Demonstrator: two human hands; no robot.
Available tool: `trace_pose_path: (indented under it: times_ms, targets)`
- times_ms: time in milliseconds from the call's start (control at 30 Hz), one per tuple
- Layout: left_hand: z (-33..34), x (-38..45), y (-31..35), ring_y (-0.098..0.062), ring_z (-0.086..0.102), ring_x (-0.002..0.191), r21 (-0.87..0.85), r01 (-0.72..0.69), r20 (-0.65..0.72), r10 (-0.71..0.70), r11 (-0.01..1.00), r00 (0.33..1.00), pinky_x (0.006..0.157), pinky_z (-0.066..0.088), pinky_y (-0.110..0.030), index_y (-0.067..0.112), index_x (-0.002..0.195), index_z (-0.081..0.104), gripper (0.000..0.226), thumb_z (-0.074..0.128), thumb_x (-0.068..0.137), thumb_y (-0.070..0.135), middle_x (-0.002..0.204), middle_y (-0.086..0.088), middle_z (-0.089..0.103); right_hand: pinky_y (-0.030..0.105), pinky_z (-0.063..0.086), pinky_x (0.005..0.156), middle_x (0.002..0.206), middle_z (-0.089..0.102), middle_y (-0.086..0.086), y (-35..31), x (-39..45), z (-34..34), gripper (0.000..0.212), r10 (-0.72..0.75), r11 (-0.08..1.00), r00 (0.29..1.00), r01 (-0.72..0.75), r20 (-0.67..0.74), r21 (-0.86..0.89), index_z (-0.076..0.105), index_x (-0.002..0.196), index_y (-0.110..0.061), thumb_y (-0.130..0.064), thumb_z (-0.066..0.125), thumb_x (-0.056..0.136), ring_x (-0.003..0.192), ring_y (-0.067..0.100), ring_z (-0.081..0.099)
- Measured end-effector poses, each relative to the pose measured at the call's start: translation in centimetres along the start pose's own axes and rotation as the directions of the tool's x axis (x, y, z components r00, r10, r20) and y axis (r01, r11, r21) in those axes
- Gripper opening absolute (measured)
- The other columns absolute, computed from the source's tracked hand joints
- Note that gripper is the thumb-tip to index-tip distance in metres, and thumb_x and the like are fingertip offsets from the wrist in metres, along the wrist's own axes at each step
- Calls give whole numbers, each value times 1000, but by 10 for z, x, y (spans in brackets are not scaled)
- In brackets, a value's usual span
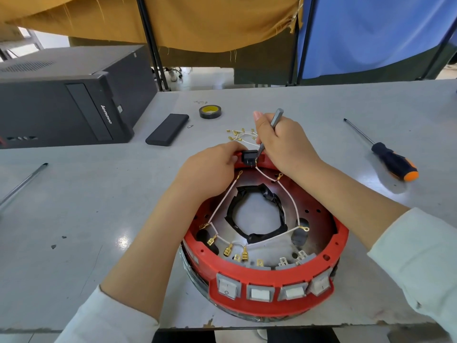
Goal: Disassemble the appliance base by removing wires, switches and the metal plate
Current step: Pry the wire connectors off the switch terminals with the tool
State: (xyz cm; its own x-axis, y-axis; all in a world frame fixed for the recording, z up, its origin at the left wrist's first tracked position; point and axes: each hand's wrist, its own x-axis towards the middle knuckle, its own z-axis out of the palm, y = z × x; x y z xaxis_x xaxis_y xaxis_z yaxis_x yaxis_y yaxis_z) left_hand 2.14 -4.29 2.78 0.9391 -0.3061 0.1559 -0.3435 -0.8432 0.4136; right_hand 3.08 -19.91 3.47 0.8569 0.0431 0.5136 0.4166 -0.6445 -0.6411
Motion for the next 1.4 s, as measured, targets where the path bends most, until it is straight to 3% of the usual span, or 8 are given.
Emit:
trace_pose_path:
  times_ms: [167,300,467,633,767,1000,1167,1400]
  targets:
    - [1,1,0,-22,53,112,9,13,7,-13,1000,1000,81,36,-29,34,128,49,35,34,100,20,124,3,60,33,45,66,52,52,2,-2,14,-2,53,227,972,971,-231,70,47,54,59,-14,-38,32,101,55,20,54]
    - [0,1,2,-23,53,112,7,23,15,-23,1000,1000,84,38,-31,32,128,49,34,34,100,20,124,2,60,30,41,59,35,47,-6,-6,27,1,49,303,952,944,-307,130,12,53,63,-9,-32,32,100,48,15,48]
    - [-1,1,2,-23,53,112,13,23,18,-23,1000,1000,83,39,-31,32,129,49,35,34,100,20,124,1,60,30,42,58,56,57,-1,-6,16,3,55,230,973,973,-230,-1,19,61,72,4,-34,33,100,54,11,53]
    - [-1,0,3,-24,54,110,5,31,24,-31,1000,999,84,39,-32,33,127,50,33,35,100,20,122,1,61,24,32,44,33,40,-8,-9,18,-6,44,310,919,950,-312,46,240,44,54,-10,-30,51,93,29,4,37]
    - [-1,-1,3,-24,54,110,7,23,18,-23,1000,1000,83,39,-32,32,127,49,33,35,100,19,121,0,61,14,33,40,35,44,-5,-11,11,-11,39,251,951,952,-277,177,137,42,57,-14,-26,54,92,30,4,38]
    - [0,0,1,-23,53,112,9,8,4,-8,1000,1000,84,39,-32,33,128,49,34,34,100,20,124,2,60,16,33,42,47,48,-2,-1,-5,-9,36,216,975,973,-211,-74,76,43,56,-18,-26,67,82,38,6,43]
    - [1,1,1,-23,53,113,12,9,-7,-9,1000,1000,84,38,-31,34,128,49,34,35,100,20,125,2,59,23,29,42,49,42,7,0,-4,-7,36,265,961,962,-259,-57,94,36,52,-16,-12,64,74,46,20,42]
    - [1,0,1,-23,52,114,9,8,-3,-8,1000,1000,90,41,-34,33,129,49,34,35,100,20,126,2,59,24,32,44,50,46,9,1,-4,-7,30,243,969,970,-241,-31,52,40,56,-13,-13,63,75,43,15,42]
